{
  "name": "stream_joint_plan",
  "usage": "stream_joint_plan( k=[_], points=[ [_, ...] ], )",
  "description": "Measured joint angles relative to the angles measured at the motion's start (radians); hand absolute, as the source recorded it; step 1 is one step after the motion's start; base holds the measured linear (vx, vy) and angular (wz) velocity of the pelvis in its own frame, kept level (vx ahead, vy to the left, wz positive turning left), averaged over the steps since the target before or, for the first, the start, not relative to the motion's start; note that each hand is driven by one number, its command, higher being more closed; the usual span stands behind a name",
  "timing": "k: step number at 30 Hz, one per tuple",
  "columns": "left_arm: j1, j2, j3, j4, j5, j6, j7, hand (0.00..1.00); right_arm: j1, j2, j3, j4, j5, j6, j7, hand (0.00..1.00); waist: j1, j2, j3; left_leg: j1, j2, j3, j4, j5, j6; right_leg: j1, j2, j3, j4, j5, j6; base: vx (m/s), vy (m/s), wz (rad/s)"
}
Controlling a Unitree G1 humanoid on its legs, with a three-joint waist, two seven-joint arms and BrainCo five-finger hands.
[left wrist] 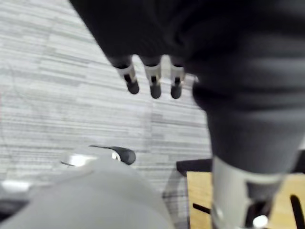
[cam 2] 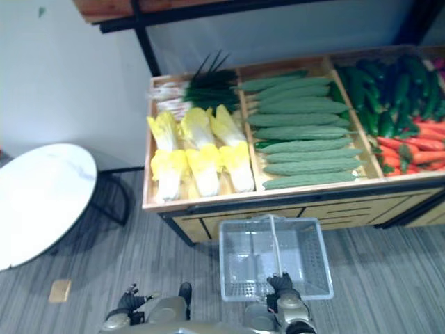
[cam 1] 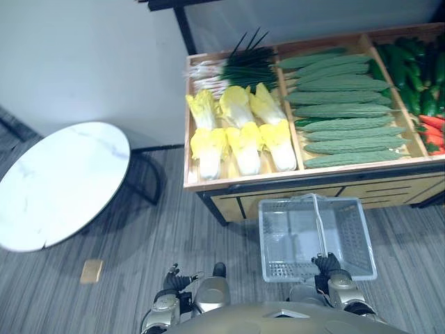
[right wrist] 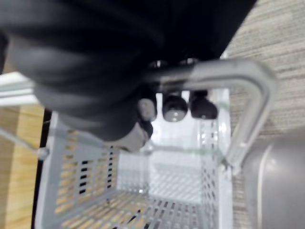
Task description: Pick vegetable in the basket
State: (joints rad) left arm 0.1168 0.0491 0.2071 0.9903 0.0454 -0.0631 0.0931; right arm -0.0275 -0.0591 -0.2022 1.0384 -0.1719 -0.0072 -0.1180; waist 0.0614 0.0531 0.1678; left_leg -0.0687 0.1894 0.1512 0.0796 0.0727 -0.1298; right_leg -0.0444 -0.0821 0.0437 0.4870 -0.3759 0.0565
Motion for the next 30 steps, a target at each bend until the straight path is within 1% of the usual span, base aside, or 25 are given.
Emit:
stream_joint_plan(
  k=[1, 2, 3, 4, 5, 6, 7, 8, 9, 10, 11, 12, 14, 17, 18, 20, 21, 23, 24, 25, 26, 29, 30],
  points=[
    [0.004, 0.000, -0.004, -0.001, -0.008, -0.001, -0.001, 0.00, -0.008, -0.002, -0.032, 0.002, -0.001, 0.006, 0.000, 1.00, 0.000, 0.000, -0.001, -0.023, -0.007, 0.046, -0.002, 0.067, 0.016, 0.003, 0.004, -0.016, -0.004, 0.011, -0.015, 0.01, -0.130, 0.56],
    [0.004, 0.005, -0.006, -0.005, -0.010, -0.002, 0.000, 0.00, -0.009, 0.000, -0.041, 0.002, -0.001, 0.013, 0.000, 1.00, -0.005, -0.009, 0.004, -0.021, -0.018, 0.050, -0.035, 0.120, 0.021, 0.003, -0.001, -0.021, -0.018, 0.027, -0.014, -0.03, -0.090, 0.68],
    [0.009, 0.018, -0.006, -0.007, -0.015, -0.007, -0.001, 0.00, -0.002, 0.004, -0.046, 0.005, -0.001, 0.017, 0.003, 1.00, -0.017, -0.030, 0.002, -0.017, -0.029, 0.058, -0.068, 0.151, 0.014, 0.006, -0.025, -0.054, -0.067, 0.057, -0.026, -0.04, -0.036, 0.41],
    [0.014, 0.025, 0.014, -0.005, -0.015, -0.006, -0.001, 0.00, 0.003, 0.016, -0.065, 0.024, 0.000, 0.017, 0.002, 1.00, -0.014, -0.048, 0.008, -0.016, -0.039, 0.105, 0.126, -0.032, 0.025, 0.049, -0.046, -0.085, -0.113, 0.063, -0.033, -0.01, -0.025, 0.32],
    [0.020, 0.023, 0.015, -0.003, -0.014, -0.005, -0.001, 0.00, 0.014, 0.008, -0.066, 0.023, 0.000, 0.014, 0.002, 1.00, -0.019, -0.049, 0.008, -0.010, -0.043, 0.116, 0.178, -0.082, 0.031, 0.058, -0.048, -0.092, -0.121, 0.068, -0.031, -0.01, 0.028, 0.25],
    [0.032, 0.017, 0.011, 0.010, -0.014, -0.006, -0.001, 0.00, 0.033, -0.004, -0.084, 0.009, 0.005, 0.012, 0.001, 1.00, -0.031, -0.034, 0.004, 0.011, -0.050, 0.120, 0.212, -0.129, 0.039, 0.075, -0.055, -0.112, -0.121, 0.070, -0.028, -0.02, 0.033, 0.37],
    [0.032, 0.015, 0.010, 0.015, -0.014, -0.005, -0.001, 0.00, 0.039, -0.003, -0.103, 0.008, 0.008, 0.014, -0.001, 1.00, -0.041, -0.031, 0.004, 0.022, -0.054, 0.119, 0.192, -0.122, 0.043, 0.086, -0.059, -0.120, -0.123, 0.073, -0.022, -0.13, 0.104, 0.46],
    [0.047, 0.012, 0.008, 0.014, -0.014, -0.006, -0.001, 0.00, 0.065, -0.004, -0.111, 0.000, 0.011, 0.012, -0.001, 1.00, -0.052, -0.028, -0.018, 0.074, -0.083, 0.115, 0.069, -0.085, 0.051, 0.096, -0.069, -0.136, -0.162, 0.084, -0.003, -0.11, 0.083, 0.29],
    [0.054, 0.011, 0.008, 0.013, -0.014, -0.007, -0.001, 0.00, 0.072, -0.004, -0.111, 0.000, 0.011, 0.012, -0.001, 1.00, -0.051, -0.023, -0.030, 0.095, -0.090, 0.115, 0.008, -0.073, 0.051, 0.096, -0.069, -0.140, -0.178, 0.086, 0.000, -0.13, 0.136, 0.26],
    [0.059, 0.002, 0.007, 0.016, -0.013, -0.005, -0.001, 0.00, 0.075, -0.002, -0.115, 0.002, 0.011, 0.012, -0.001, 1.00, -0.058, -0.007, -0.041, 0.142, -0.100, 0.112, -0.126, -0.026, 0.053, 0.096, -0.062, -0.152, -0.204, 0.103, 0.009, -0.09, 0.116, 0.29],
    [0.051, 0.004, -0.003, 0.016, -0.011, -0.004, -0.001, 0.00, 0.075, 0.000, -0.133, 0.000, 0.013, 0.011, -0.001, 1.00, -0.073, -0.002, -0.042, 0.148, -0.106, 0.101, -0.185, 0.013, 0.058, 0.100, -0.060, -0.172, -0.229, 0.123, 0.016, -0.11, 0.108, 0.34],
    [0.044, 0.006, -0.006, 0.015, -0.011, -0.003, -0.001, 0.00, 0.075, 0.001, -0.138, 0.000, 0.015, 0.012, -0.001, 1.00, -0.072, -0.002, -0.040, 0.146, -0.107, 0.096, -0.185, 0.016, 0.061, 0.103, -0.060, -0.178, -0.237, 0.131, 0.018, -0.13, 0.083, 0.29],
    [0.030, 0.016, -0.014, 0.015, -0.011, 0.000, 0.001, 0.00, 0.084, 0.005, -0.137, 0.000, 0.028, 0.011, -0.003, 1.00, -0.072, -0.010, -0.042, 0.137, -0.111, 0.085, -0.186, 0.019, 0.066, 0.119, -0.060, -0.190, -0.275, 0.154, 0.030, -0.12, 0.081, 0.16],
    [0.008, 0.021, -0.013, 0.010, -0.013, 0.004, 0.010, 0.00, 0.092, 0.005, -0.136, 0.000, 0.031, 0.010, -0.003, 1.00, -0.073, -0.016, -0.042, 0.132, -0.115, 0.087, -0.186, 0.017, 0.064, 0.124, -0.061, -0.188, -0.299, 0.171, 0.036, -0.09, 0.076, 0.00],
    [-0.019, 0.026, -0.007, 0.003, -0.018, 0.006, 0.032, 0.00, 0.096, 0.004, -0.133, -0.001, 0.031, 0.007, -0.005, 1.00, -0.074, -0.017, -0.042, 0.129, -0.115, 0.093, -0.187, 0.016, 0.065, 0.124, -0.059, -0.179, -0.314, 0.178, 0.039, -0.05, 0.052, -0.10],
    [-0.055, 0.044, 0.008, -0.034, -0.035, 0.009, 0.050, 0.00, 0.101, 0.002, -0.129, -0.004, 0.031, -0.001, -0.007, 1.00, -0.076, -0.024, -0.038, 0.128, -0.115, 0.104, -0.187, 0.012, 0.071, 0.124, -0.057, -0.166, -0.325, 0.187, 0.043, -0.04, 0.057, -0.16],
    [-0.092, 0.066, 0.036, -0.077, -0.072, 0.007, 0.085, 0.00, 0.103, 0.003, -0.122, -0.006, 0.031, -0.002, -0.012, 1.00, -0.081, -0.030, -0.036, 0.129, -0.114, 0.113, -0.187, 0.011, 0.073, 0.124, -0.052, -0.159, -0.334, 0.193, 0.044, -0.02, 0.043, -0.19],
    [-0.127, 0.092, 0.055, -0.116, -0.100, 0.002, 0.119, 0.00, 0.106, 0.002, -0.109, -0.010, 0.031, -0.005, -0.017, 1.00, -0.088, -0.035, -0.036, 0.129, -0.114, 0.117, -0.187, 0.011, 0.073, 0.124, -0.051, -0.153, -0.344, 0.202, 0.040, 0.02, 0.023, -0.14],
    [-0.154, 0.118, 0.070, -0.172, -0.114, -0.002, 0.141, 0.00, 0.110, 0.004, -0.101, -0.016, 0.031, -0.010, -0.019, 1.00, -0.096, -0.038, -0.035, 0.129, -0.115, 0.118, -0.187, 0.011, 0.073, 0.125, -0.050, -0.145, -0.351, 0.209, 0.036, 0.05, 0.022, -0.13],
    [-0.187, 0.156, 0.071, -0.234, -0.112, -0.014, 0.176, 0.00, 0.115, 0.007, -0.099, -0.024, 0.031, -0.016, -0.023, 1.00, -0.104, -0.042, -0.032, 0.130, -0.117, 0.121, -0.186, 0.010, 0.074, 0.126, -0.050, -0.140, -0.357, 0.215, 0.040, 0.07, 0.020, -0.11],
    [-0.211, 0.180, 0.071, -0.274, -0.112, -0.020, 0.192, 0.00, 0.119, 0.009, -0.100, -0.025, 0.031, -0.021, -0.025, 1.00, -0.104, -0.044, -0.031, 0.134, -0.117, 0.126, -0.186, 0.009, 0.075, 0.132, -0.051, -0.138, -0.363, 0.219, 0.044, 0.07, 0.014, -0.06],
    [-0.287, 0.263, 0.067, -0.417, -0.084, -0.040, 0.225, 0.00, 0.146, 0.010, -0.101, -0.037, 0.042, -0.023, -0.033, 1.00, -0.103, -0.051, -0.025, 0.159, -0.121, 0.142, -0.186, 0.006, 0.081, 0.161, -0.052, -0.128, -0.381, 0.226, 0.041, 0.10, 0.005, -0.12],
    [-0.299, 0.277, 0.064, -0.443, -0.074, -0.041, 0.230, 0.00, 0.152, 0.010, -0.101, -0.039, 0.042, -0.023, -0.035, 1.00, -0.103, -0.051, -0.025, 0.163, -0.121, 0.144, -0.186, 0.003, 0.080, 0.164, -0.052, -0.126, -0.382, 0.225, 0.040, 0.11, -0.003, -0.13]
  ],
)
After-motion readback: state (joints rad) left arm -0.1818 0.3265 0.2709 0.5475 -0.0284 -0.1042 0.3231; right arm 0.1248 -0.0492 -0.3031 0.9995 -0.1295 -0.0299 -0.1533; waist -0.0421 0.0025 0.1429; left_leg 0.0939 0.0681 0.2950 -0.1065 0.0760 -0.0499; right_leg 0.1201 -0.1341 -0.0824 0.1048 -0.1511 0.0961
